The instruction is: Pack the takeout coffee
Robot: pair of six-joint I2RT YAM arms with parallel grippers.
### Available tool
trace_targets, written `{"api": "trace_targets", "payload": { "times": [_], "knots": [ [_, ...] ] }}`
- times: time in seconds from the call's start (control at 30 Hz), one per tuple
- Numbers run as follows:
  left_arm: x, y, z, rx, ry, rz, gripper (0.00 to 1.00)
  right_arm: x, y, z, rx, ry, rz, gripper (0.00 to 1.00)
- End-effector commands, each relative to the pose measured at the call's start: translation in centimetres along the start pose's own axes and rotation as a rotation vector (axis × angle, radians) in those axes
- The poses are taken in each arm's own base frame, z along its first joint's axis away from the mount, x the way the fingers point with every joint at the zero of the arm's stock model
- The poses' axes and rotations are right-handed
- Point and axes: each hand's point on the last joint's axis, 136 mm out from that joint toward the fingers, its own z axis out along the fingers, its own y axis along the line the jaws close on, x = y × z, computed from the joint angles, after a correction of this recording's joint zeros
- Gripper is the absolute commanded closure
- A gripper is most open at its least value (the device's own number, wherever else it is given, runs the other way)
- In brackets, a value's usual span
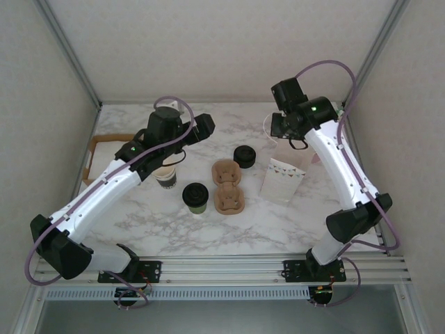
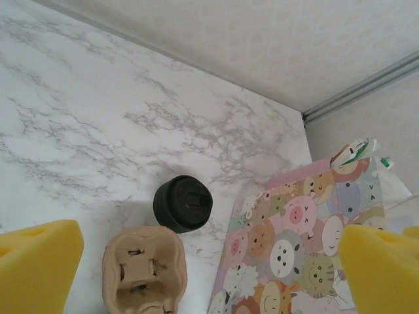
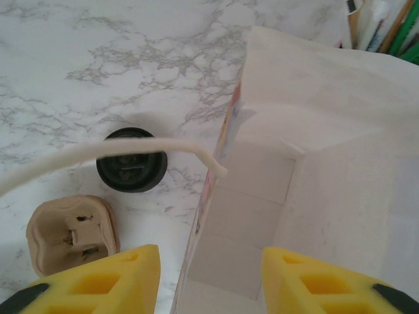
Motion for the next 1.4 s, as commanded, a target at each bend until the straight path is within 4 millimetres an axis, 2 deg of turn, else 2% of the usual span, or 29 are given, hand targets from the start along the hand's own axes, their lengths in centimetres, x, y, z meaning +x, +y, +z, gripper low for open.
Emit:
{"api": "trace_targets", "payload": {
  "times": [0.0, 0.13, 0.4, 0.5, 0.67, 0.77, 0.83, 0.93, 1.03, 1.2, 1.37],
  "knots": [
    [-0.4, -0.3, 0.2, 0.039, -0.006, 0.013, 0.00, -0.9, 0.7, 1.3, -0.017, 0.007, -0.024, 0.56],
    [-0.5, -0.2, 0.5, 0.042, -0.002, 0.008, 0.00, -0.9, 1.1, 2.8, -0.012, 0.040, -0.060, 0.66],
    [-1.0, 0.4, 0.5, 0.024, -0.012, 0.001, 0.00, -1.7, 2.6, 3.3, -0.074, 0.021, -0.179, 0.86],
    [-1.1, 0.8, 0.6, 0.015, -0.012, -0.001, 0.00, -1.9, 3.2, 3.1, -0.107, 0.009, -0.232, 0.90],
    [-1.0, 1.1, 0.7, 0.006, -0.010, -0.008, 0.00, -2.1, 3.6, 2.8, -0.127, -0.013, -0.284, 0.90],
    [-1.0, 1.4, 0.8, -0.002, -0.009, -0.011, 0.00, -1.9, 3.5, 3.1, -0.124, -0.003, -0.294, 0.84],
    [-0.9, 1.6, 0.8, -0.009, -0.008, -0.015, 0.00, -1.7, 3.5, 3.0, -0.124, 0.006, -0.289, 0.74],
    [-0.9, 1.9, 0.6, -0.019, -0.011, -0.021, 0.00, -1.9, 2.5, 2.2, -0.080, 0.002, -0.256, 0.69],
    [-1.0, 1.9, 0.0, -0.013, -0.026, -0.028, 0.00, -2.4, 1.4, 0.4, -0.052, -0.023, -0.223, 0.63],
    [-1.6, 1.7, -1.7, 0.018, -0.072, -0.028, 0.00, -2.8, 0.1, -3.8, -0.067, -0.101, -0.182, 0.42],
    [-2.2, 1.8, -4.0, 0.046, -0.136, -0.030, 0.00, -1.9, 0.7, -7.7, -0.163, -0.147, -0.186, 0.25]
  ]
}}
